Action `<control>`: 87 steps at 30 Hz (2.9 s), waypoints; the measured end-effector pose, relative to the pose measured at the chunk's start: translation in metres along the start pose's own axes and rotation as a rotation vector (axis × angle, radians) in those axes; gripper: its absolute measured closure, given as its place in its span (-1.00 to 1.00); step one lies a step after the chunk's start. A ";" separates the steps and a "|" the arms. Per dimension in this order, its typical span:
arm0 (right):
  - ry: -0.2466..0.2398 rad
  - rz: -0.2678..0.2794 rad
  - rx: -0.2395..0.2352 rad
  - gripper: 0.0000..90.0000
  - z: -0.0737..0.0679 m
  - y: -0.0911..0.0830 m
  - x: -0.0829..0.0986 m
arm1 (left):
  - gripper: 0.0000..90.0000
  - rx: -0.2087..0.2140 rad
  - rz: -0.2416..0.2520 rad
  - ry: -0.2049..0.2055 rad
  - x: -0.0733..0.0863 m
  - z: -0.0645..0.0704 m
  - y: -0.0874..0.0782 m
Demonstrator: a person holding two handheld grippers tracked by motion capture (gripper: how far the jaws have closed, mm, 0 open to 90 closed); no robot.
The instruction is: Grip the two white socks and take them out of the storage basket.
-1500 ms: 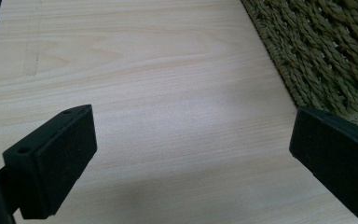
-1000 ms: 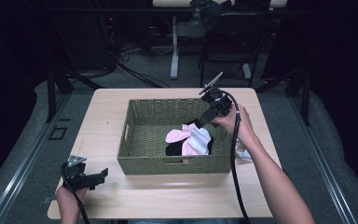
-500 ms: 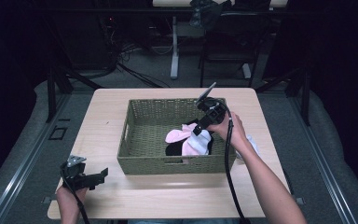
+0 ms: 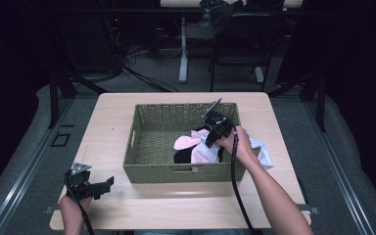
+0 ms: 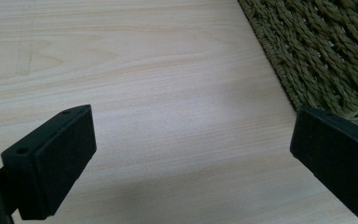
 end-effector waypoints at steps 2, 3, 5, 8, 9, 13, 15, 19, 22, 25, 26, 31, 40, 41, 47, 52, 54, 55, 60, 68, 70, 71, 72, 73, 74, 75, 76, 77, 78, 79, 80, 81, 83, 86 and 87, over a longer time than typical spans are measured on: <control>-0.007 -0.017 0.002 0.58 0.000 0.003 0.000 | -0.99 0.000 -0.001 0.000 0.000 0.000 0.000; -0.002 -0.025 -0.004 0.66 -0.001 0.004 0.000 | -0.99 0.000 -0.001 0.000 0.000 0.000 0.000; -0.014 -0.036 0.007 0.73 -0.001 0.003 0.000 | -0.99 -0.001 -0.001 0.001 0.000 0.000 0.000; -0.024 -0.045 0.006 0.76 -0.002 -0.003 0.000 | -0.99 0.000 0.000 0.000 0.000 0.000 0.000; -0.022 -0.034 0.011 0.77 -0.003 -0.006 0.000 | -0.99 0.000 0.001 0.000 0.000 0.000 0.000; -0.035 -0.025 0.003 0.77 -0.005 -0.021 -0.001 | -0.99 -0.001 0.001 0.000 0.000 0.000 0.000; -0.038 -0.020 0.005 0.77 -0.005 -0.029 -0.002 | -0.99 0.000 0.001 -0.001 0.000 0.000 0.000; -0.050 -0.023 0.004 0.77 -0.007 -0.046 -0.004 | -0.99 -0.001 -0.002 0.001 0.000 0.000 0.000; -0.056 -0.006 0.009 0.77 -0.008 -0.057 -0.006 | -0.99 0.000 -0.001 0.001 0.000 0.000 0.000; -0.059 0.004 0.011 0.77 -0.009 -0.069 -0.008 | -0.99 0.000 -0.001 0.001 0.000 0.000 0.000; -0.059 0.011 0.013 0.77 -0.009 -0.072 -0.009 | -0.99 -0.001 -0.001 0.001 0.000 0.000 0.000; -0.072 0.015 0.020 0.76 -0.010 -0.091 -0.012 | -0.99 -0.003 -0.006 0.010 0.000 0.000 0.001; -0.080 0.046 0.020 0.76 -0.015 -0.121 -0.019 | -0.99 -0.003 -0.002 0.009 0.000 0.000 0.000; -0.086 0.049 0.021 0.76 -0.014 -0.124 -0.019 | -0.99 -0.004 -0.001 0.010 0.000 0.000 0.000; -0.085 0.072 0.029 0.76 -0.015 -0.145 -0.017 | -0.99 -0.007 -0.001 0.012 0.000 0.000 0.000; -0.091 0.081 0.053 0.76 -0.010 -0.160 -0.011 | -0.99 -0.007 -0.009 0.016 0.000 0.000 0.000; -0.080 0.094 0.057 0.76 -0.008 -0.165 -0.008 | -0.99 -0.006 -0.015 0.019 0.000 0.000 0.000; -0.078 0.100 0.061 0.76 -0.006 -0.168 -0.006 | -0.99 -0.006 -0.015 0.019 0.000 0.000 0.000; -0.057 0.110 0.080 0.76 0.006 -0.180 0.005 | -0.99 -0.007 -0.008 0.020 0.000 0.001 0.001; -0.020 0.116 0.103 0.76 0.023 -0.191 0.022 | -0.99 -0.006 -0.010 0.016 0.000 0.001 0.001; -0.013 0.115 0.112 0.76 0.028 -0.194 0.027 | -0.99 -0.007 -0.009 0.016 0.000 0.001 0.001; -0.005 0.116 0.113 0.76 0.030 -0.195 0.029 | -0.99 -0.008 -0.009 0.015 0.000 0.001 0.001; -0.002 0.115 0.118 0.76 0.033 -0.196 0.032 | -0.99 -0.008 -0.009 0.015 0.000 0.000 0.001; 0.002 0.105 0.117 0.76 0.035 -0.197 0.034 | -0.99 -0.008 -0.008 0.014 0.000 0.001 0.001; 0.008 0.105 0.117 0.76 0.038 -0.197 0.037 | -0.99 -0.007 -0.009 0.013 0.000 0.001 0.001; 0.015 0.106 0.120 0.76 0.042 -0.197 0.040 | -0.99 -0.008 -0.008 0.013 0.000 0.000 0.001; 0.024 0.102 0.118 0.76 0.045 -0.197 0.043 | -0.99 -0.008 -0.008 0.012 0.000 0.000 0.001; 0.028 0.103 0.121 0.76 0.047 -0.196 0.045 | -0.99 -0.007 -0.008 0.013 0.000 0.000 0.001; 0.040 0.102 0.119 0.76 0.050 -0.196 0.049 | -0.99 -0.008 -0.007 0.013 0.000 0.001 0.001; 0.044 0.101 0.124 0.76 0.053 -0.195 0.051 | -0.99 -0.008 -0.007 0.015 0.000 0.001 0.001; 0.051 0.099 0.123 0.76 0.056 -0.195 0.053 | -0.99 -0.008 -0.008 0.015 0.000 0.001 0.001; 0.065 0.101 0.124 0.76 0.059 -0.193 0.056 | -0.99 -0.008 -0.009 0.013 0.000 0.001 0.001; 0.082 0.094 0.132 0.76 0.065 -0.190 0.060 | -0.99 -0.009 -0.004 0.011 0.000 0.001 0.002; 0.109 0.078 0.134 0.76 0.076 -0.180 0.067 | -0.99 -0.009 -0.004 0.011 0.000 0.001 0.002; 0.125 0.081 0.136 0.76 0.079 -0.175 0.070 | -0.99 -0.009 -0.005 0.011 0.000 0.001 0.002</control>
Point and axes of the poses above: each handheld gripper's, and its own axes: y roughly forward along the jaws, x roughly out of its underside, z roughly to its right, the point moved 4 cm from there along y, roughly forward along the jaws
